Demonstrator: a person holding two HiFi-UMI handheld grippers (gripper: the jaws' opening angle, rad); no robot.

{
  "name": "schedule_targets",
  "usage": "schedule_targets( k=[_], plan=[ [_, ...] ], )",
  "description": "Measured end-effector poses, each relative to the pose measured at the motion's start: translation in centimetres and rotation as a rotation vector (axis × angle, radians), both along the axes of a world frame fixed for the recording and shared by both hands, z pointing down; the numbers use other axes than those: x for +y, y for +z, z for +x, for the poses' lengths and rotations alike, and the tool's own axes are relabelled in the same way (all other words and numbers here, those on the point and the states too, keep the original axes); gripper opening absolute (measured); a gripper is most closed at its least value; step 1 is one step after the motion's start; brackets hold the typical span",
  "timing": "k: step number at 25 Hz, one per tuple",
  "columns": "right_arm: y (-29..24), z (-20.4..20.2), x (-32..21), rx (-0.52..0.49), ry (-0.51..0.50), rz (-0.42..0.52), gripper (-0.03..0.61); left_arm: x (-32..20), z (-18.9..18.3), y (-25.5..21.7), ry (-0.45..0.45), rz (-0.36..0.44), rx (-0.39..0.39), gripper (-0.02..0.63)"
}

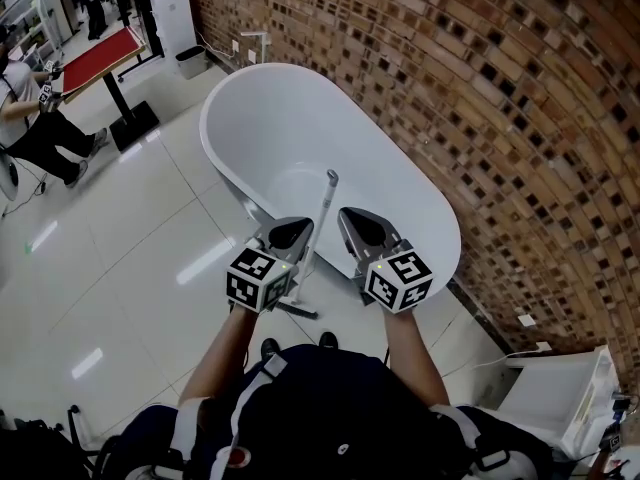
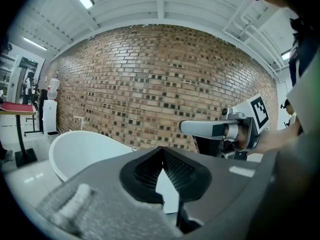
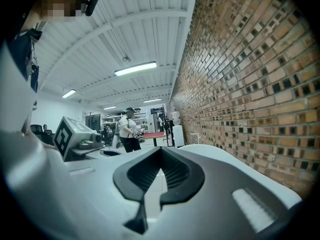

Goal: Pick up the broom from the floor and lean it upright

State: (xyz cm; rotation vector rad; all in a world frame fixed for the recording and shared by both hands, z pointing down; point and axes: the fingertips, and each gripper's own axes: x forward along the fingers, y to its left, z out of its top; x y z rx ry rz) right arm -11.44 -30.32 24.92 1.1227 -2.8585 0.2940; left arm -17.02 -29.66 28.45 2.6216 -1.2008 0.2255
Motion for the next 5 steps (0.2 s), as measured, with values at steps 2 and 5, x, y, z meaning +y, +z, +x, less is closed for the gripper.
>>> schedule_targets(
  k=[2, 5],
  plan=[
    [-0.02, 0.02, 0.05, 0.002, 0.0, 0.004, 0.003, 0.16, 0.01, 0.18, 0.002, -0.003, 0.0, 0.0],
    [-0.18, -0.06, 0.1, -0.001, -0.003, 0.011, 0.003, 0.27, -0.15, 0.34, 0.0, -0.005, -0.001, 0.001]
  ],
)
